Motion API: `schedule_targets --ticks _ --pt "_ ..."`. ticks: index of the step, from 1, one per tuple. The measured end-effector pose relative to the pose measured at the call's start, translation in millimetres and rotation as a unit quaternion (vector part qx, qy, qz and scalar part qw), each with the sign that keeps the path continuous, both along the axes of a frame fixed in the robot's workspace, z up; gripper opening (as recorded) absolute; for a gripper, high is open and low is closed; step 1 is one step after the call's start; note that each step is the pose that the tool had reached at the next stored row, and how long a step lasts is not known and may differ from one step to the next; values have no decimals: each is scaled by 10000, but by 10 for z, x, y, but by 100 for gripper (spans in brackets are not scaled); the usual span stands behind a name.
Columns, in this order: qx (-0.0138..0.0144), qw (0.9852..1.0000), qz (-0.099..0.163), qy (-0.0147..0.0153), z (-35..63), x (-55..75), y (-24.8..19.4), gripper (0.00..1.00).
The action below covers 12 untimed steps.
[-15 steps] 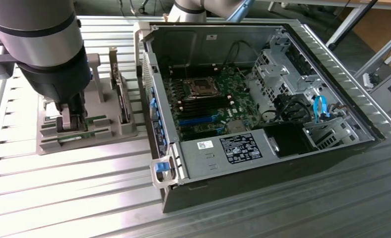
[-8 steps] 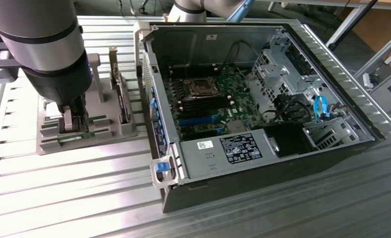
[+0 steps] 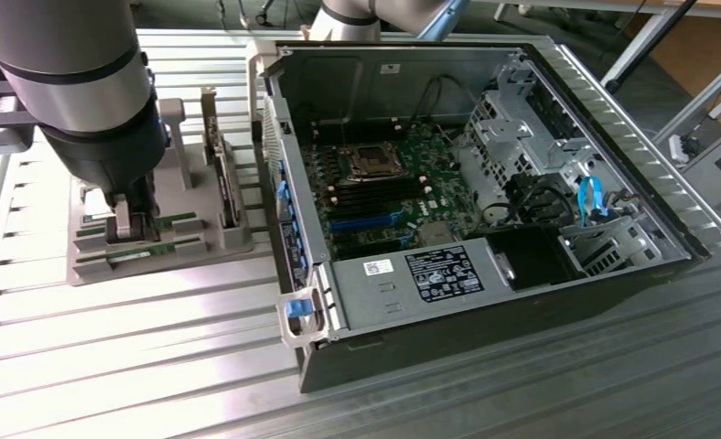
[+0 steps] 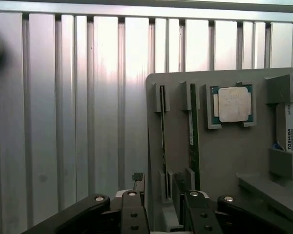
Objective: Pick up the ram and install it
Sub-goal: 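Pick up the ram and move it above insertion slot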
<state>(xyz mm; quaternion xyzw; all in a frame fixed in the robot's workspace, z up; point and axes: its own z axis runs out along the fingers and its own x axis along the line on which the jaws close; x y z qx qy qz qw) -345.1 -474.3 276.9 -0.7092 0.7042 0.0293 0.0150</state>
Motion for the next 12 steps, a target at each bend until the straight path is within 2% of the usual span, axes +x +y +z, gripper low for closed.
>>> schedule_targets --ticks 8,12 --pt "2 10000 50 0 -132 -19 4 35" --pt "2 9994 347 0 -158 -22 5 35"
